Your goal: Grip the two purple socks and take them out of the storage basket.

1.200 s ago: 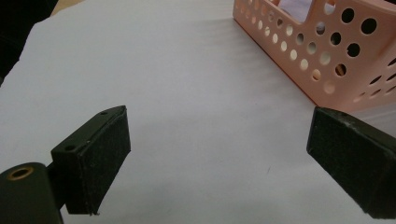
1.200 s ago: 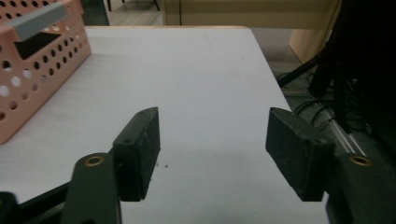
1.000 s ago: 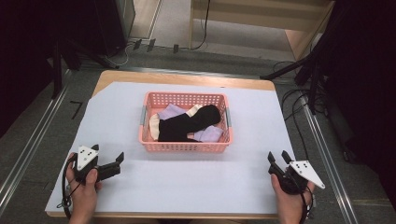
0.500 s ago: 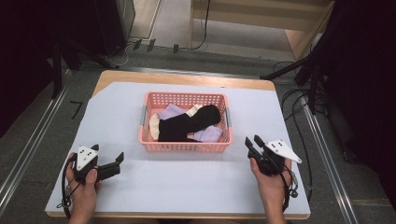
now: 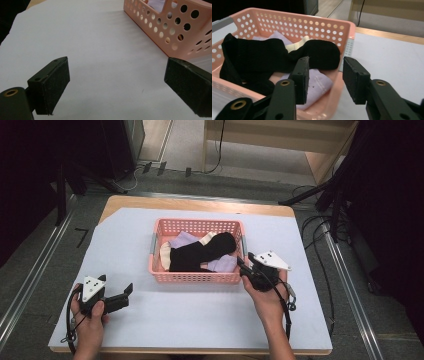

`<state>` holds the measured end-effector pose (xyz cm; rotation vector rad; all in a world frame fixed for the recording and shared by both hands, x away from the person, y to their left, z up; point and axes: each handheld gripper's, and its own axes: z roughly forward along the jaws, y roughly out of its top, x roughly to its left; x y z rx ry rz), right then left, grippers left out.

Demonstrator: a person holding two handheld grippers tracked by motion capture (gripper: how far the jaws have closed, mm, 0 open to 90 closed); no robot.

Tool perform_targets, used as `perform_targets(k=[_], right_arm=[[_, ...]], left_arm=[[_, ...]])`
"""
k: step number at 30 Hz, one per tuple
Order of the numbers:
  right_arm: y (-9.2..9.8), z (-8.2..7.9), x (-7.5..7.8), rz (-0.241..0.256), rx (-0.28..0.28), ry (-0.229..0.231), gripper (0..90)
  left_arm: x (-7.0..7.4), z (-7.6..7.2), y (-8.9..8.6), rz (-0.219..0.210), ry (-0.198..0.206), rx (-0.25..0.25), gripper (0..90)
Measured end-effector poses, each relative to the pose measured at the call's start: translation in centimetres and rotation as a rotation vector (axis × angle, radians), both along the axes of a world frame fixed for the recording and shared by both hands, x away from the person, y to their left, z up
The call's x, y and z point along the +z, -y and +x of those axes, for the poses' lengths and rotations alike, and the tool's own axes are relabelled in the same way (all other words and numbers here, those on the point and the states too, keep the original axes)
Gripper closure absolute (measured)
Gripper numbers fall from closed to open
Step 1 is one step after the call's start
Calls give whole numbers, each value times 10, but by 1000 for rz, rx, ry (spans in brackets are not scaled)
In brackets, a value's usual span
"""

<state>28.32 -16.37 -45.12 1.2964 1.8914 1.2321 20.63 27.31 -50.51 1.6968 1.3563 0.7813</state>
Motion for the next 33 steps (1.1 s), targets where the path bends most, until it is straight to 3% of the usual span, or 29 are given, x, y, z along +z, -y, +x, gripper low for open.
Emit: perform_targets(k=[7,12,14,19,22,24,33], right_arm=[[-15,14,-1,-7,22,-35,574],[-25,25,-3,28,67,-113,629],[-29,30,-4,13,87,-146,660],[-38,39,-5,-4,111,-180,674],[-44,46,-5,-43,87,-236,654],[-47,51,-5,-41,84,-252,654],[-56,71,-8,-126,16,-329,650]], left_arm=[[0,0,0,0,-2,-2,69],[0,0,0,1,-3,-3,69],[0,1,0,1,-2,-3,70],[0,1,-1,-3,0,-6,70],[0,1,-1,-3,-1,-6,70],[0,1,-1,-3,-2,-8,70],[0,1,-1,-4,-5,-8,70]])
